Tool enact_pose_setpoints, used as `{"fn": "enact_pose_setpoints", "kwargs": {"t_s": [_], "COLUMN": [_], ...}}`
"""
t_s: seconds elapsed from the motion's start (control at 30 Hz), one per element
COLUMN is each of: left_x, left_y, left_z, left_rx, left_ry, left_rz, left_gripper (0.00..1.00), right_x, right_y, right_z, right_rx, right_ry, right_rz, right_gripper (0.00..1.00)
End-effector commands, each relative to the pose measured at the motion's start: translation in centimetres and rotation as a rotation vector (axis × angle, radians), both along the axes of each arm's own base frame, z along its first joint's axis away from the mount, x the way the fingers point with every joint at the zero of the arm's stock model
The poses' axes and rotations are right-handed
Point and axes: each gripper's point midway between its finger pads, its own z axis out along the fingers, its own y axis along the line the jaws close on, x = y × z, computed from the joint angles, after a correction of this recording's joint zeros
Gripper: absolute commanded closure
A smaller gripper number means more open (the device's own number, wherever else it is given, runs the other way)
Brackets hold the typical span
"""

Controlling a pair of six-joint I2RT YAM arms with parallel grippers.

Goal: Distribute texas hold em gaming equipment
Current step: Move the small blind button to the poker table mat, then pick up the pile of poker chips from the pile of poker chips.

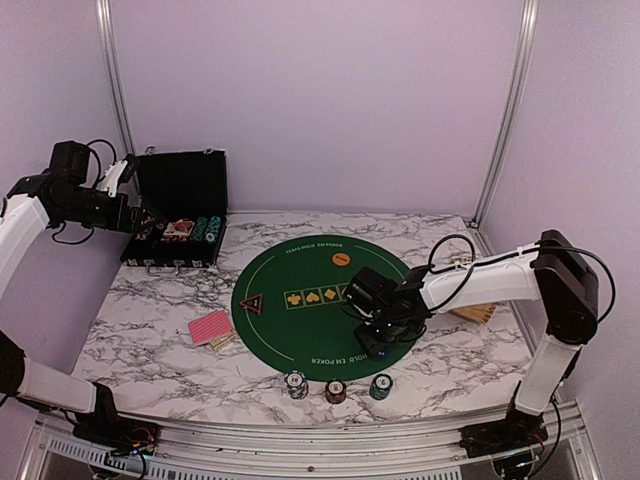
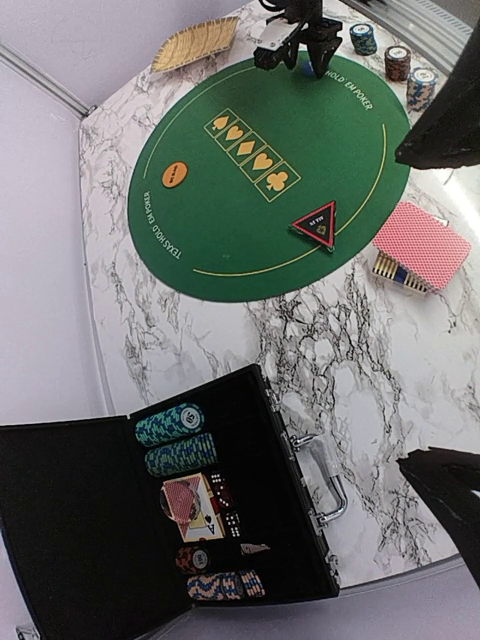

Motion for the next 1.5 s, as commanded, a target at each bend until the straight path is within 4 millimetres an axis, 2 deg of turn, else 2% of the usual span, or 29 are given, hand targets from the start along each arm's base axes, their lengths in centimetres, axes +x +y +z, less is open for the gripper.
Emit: {"fn": "enact_pose_setpoints", "kwargs": {"t_s": [0.0, 0.17, 0.3, 0.5, 0.67, 0.83, 1.03, 1.47], "left_x": [-0.6, -0.8, -0.8, -0.9, -0.9, -1.0, -1.1, -1.2], "left_y": [-0.2, -0.1, -0.1, -0.1, -0.2, -0.1, -0.3, -0.3], "left_z": [0.9, 1.1, 1.0, 1.1, 1.1, 1.2, 1.4, 1.4], "left_rx": [-0.009, -0.001, 0.001, 0.000, -0.002, -0.001, -0.001, -0.005], "left_ry": [-0.005, -0.013, -0.010, -0.010, -0.011, -0.014, -0.017, -0.013], "left_rz": [-0.012, -0.011, -0.014, -0.016, -0.017, -0.016, -0.023, -0.027], "left_gripper": [0.01, 0.01, 0.01, 0.01, 0.01, 0.01, 0.01, 0.01], "right_x": [0.6, 0.9, 0.5, -2.9, -5.9, -8.1, -10.5, -11.4], "right_y": [-0.2, 1.5, 4.1, 9.7, 13.1, 15.5, 17.1, 17.5], "right_z": [1.5, 3.4, 6.0, 9.4, 10.7, 9.9, 8.1, 5.4], "right_rx": [-0.011, 0.024, 0.087, 0.190, 0.238, 0.222, 0.189, 0.136], "right_ry": [-0.030, -0.054, -0.062, -0.016, 0.026, 0.057, 0.110, 0.152], "right_rz": [-0.001, 0.022, 0.077, 0.249, 0.372, 0.461, 0.529, 0.561], "right_gripper": [0.36, 0.27, 0.22, 0.13, 0.07, 0.02, 0.01, 0.12]}}
